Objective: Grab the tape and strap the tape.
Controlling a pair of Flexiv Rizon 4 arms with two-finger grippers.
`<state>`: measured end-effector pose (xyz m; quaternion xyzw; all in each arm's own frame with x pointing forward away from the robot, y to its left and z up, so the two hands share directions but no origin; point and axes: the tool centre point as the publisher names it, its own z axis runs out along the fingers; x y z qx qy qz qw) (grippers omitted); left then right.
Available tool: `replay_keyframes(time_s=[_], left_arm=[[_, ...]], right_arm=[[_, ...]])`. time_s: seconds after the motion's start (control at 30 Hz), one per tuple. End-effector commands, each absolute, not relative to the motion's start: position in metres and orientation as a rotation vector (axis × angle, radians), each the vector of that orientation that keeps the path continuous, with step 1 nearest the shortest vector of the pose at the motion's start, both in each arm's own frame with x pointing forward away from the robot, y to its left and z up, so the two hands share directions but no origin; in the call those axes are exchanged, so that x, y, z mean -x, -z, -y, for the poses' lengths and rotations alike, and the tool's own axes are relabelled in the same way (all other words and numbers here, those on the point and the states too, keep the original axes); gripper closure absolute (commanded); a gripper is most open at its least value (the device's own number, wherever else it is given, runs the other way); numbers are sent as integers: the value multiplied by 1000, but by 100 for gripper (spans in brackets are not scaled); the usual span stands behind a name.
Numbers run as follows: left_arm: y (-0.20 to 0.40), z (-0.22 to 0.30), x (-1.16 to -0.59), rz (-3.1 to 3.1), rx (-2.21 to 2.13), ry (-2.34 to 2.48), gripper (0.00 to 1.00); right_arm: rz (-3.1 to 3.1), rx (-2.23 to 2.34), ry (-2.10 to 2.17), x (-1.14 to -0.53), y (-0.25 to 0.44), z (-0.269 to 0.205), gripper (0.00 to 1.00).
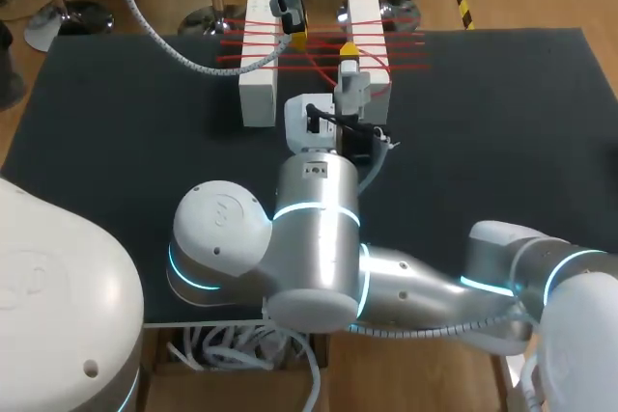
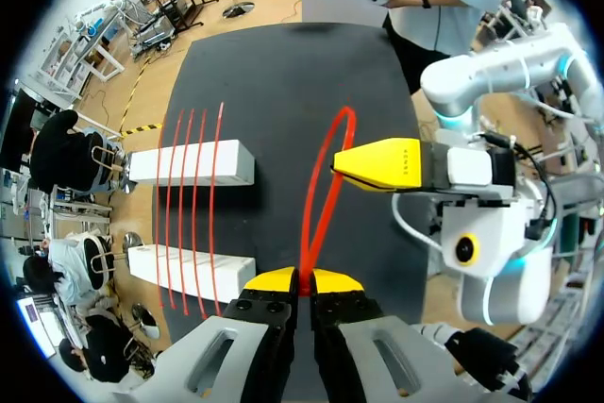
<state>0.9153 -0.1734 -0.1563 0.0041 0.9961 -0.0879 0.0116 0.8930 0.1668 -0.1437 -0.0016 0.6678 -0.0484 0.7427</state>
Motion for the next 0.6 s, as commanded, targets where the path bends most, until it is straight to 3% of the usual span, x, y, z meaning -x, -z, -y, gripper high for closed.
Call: replay_keyframes(time_s=[0.03,0.6], left_arm=[[156,174,-915,-3108,-13,271,100],[156,174,-915,-3108,-13,271,100]], right_arm=[[-1467,-5,119,-894,143,-174,100],[-1500,-152,29,-898,123,-175,100]])
